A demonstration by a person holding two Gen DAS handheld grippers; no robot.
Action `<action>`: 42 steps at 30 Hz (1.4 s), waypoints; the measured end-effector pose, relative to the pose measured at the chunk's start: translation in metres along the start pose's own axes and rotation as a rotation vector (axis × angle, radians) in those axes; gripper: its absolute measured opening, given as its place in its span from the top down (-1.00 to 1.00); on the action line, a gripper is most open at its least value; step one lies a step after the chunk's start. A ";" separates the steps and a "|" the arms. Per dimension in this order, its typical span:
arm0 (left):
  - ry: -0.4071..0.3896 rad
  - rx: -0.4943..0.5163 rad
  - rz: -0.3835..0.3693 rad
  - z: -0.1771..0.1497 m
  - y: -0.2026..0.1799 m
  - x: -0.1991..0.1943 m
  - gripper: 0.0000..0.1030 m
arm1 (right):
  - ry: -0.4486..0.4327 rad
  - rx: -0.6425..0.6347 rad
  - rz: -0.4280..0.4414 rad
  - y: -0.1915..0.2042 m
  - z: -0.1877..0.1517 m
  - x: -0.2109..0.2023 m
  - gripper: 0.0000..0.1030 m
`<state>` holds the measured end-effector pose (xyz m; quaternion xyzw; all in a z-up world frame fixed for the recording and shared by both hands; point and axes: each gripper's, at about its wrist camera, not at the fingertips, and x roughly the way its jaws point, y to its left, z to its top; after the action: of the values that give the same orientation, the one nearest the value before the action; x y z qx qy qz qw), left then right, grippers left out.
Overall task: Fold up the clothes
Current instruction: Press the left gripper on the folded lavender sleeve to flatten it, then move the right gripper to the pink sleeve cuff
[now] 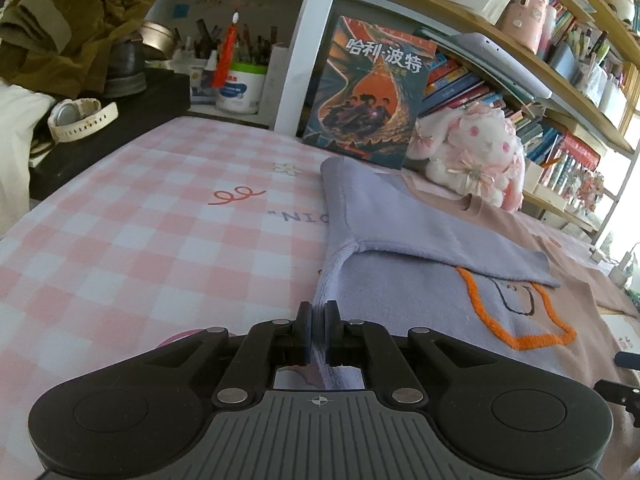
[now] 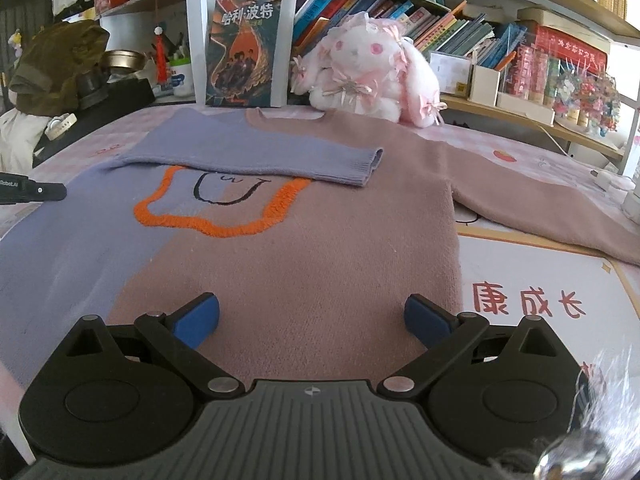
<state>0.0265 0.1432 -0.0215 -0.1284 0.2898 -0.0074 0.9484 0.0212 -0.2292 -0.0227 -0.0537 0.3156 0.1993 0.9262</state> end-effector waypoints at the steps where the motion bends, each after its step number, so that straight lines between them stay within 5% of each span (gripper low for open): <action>1: 0.003 0.005 0.003 0.000 -0.001 0.000 0.90 | -0.003 0.001 0.000 0.000 -0.001 0.000 -0.95; 9: -0.007 0.031 0.018 -0.008 -0.015 -0.015 0.66 | -0.011 -0.001 -0.002 0.001 -0.002 0.000 -0.95; 21: -0.178 0.299 -0.072 -0.015 -0.090 -0.058 -0.26 | -0.079 -0.001 -0.008 0.003 -0.007 -0.013 -0.96; 30: -0.174 0.386 -0.161 -0.031 -0.135 -0.038 -0.34 | -0.124 0.059 -0.056 -0.025 -0.019 -0.037 -0.96; 42: -0.219 0.462 -0.240 -0.037 -0.164 -0.023 -0.42 | -0.143 0.175 -0.198 -0.113 -0.019 -0.054 -0.96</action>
<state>-0.0035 -0.0226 0.0022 0.0578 0.1589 -0.1715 0.9706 0.0170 -0.3549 -0.0081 0.0108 0.2580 0.0821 0.9626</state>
